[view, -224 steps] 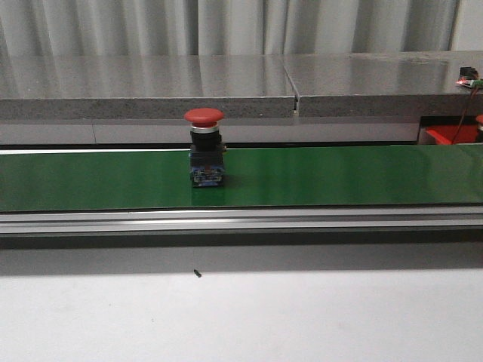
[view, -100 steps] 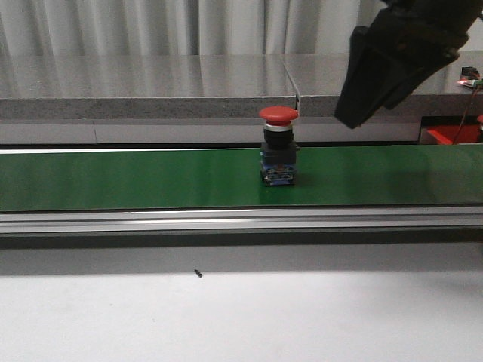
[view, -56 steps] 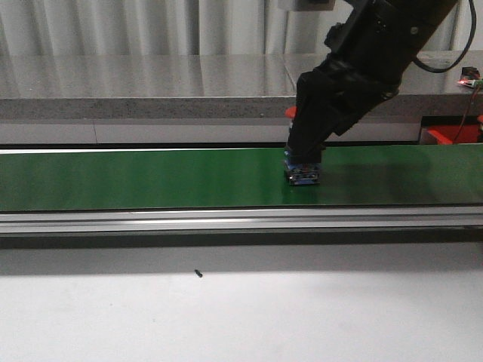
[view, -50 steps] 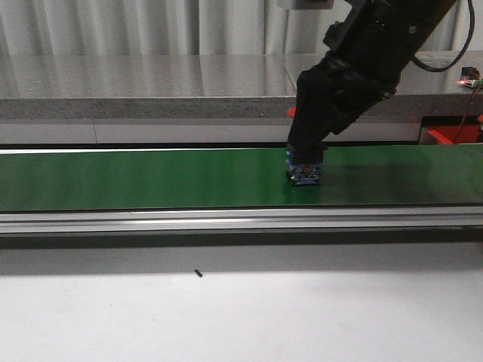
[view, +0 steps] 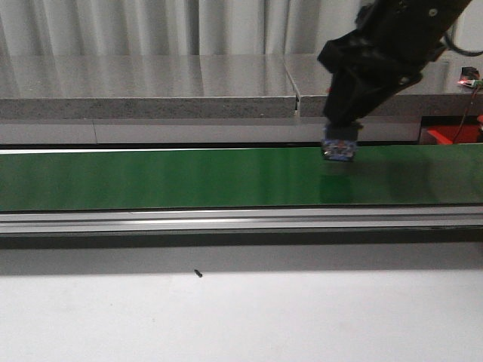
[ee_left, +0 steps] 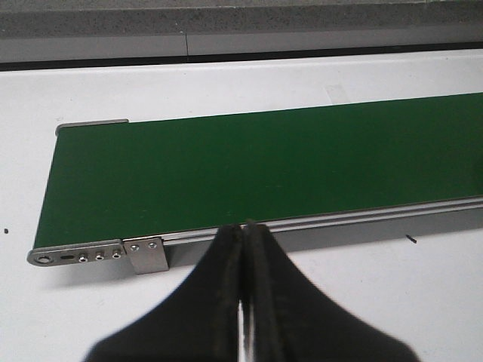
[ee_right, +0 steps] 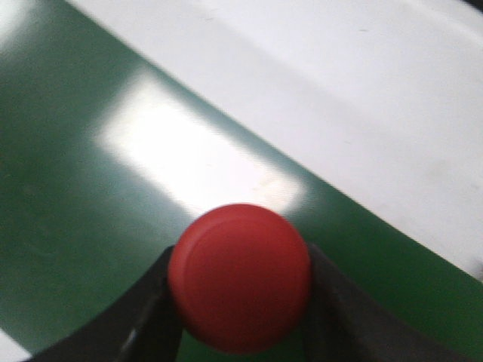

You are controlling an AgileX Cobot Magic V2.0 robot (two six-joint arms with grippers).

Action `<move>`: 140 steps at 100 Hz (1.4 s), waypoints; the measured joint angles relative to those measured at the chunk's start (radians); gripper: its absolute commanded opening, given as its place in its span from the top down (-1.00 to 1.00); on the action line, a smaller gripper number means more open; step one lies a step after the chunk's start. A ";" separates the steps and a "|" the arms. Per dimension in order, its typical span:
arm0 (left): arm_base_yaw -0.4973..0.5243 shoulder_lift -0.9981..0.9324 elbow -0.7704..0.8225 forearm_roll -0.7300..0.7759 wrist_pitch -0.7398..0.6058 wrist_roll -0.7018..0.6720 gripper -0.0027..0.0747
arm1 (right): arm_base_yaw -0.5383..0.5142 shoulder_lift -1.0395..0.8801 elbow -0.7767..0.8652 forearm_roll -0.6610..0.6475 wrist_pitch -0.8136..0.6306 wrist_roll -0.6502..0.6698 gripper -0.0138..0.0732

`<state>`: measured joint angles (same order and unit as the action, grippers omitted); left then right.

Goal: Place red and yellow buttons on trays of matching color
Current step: 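Carry the red button into the red tray and open the right gripper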

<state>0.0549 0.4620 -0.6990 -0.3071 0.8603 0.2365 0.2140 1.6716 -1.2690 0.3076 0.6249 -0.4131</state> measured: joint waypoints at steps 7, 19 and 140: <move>0.000 0.000 0.000 0.000 0.000 0.000 0.98 | -0.055 -0.017 0.000 -0.052 -0.002 0.103 0.84; 0.000 0.000 0.000 0.000 0.000 0.000 0.98 | -0.162 -0.041 0.000 -0.140 -0.002 0.253 0.84; 0.000 0.000 0.000 0.000 0.000 0.000 0.98 | -0.536 0.221 0.000 -0.184 -0.272 0.357 0.83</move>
<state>0.0549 0.4620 -0.6990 -0.3071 0.8603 0.2365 -0.3223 1.8925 -1.2690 0.1236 0.3533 -0.0558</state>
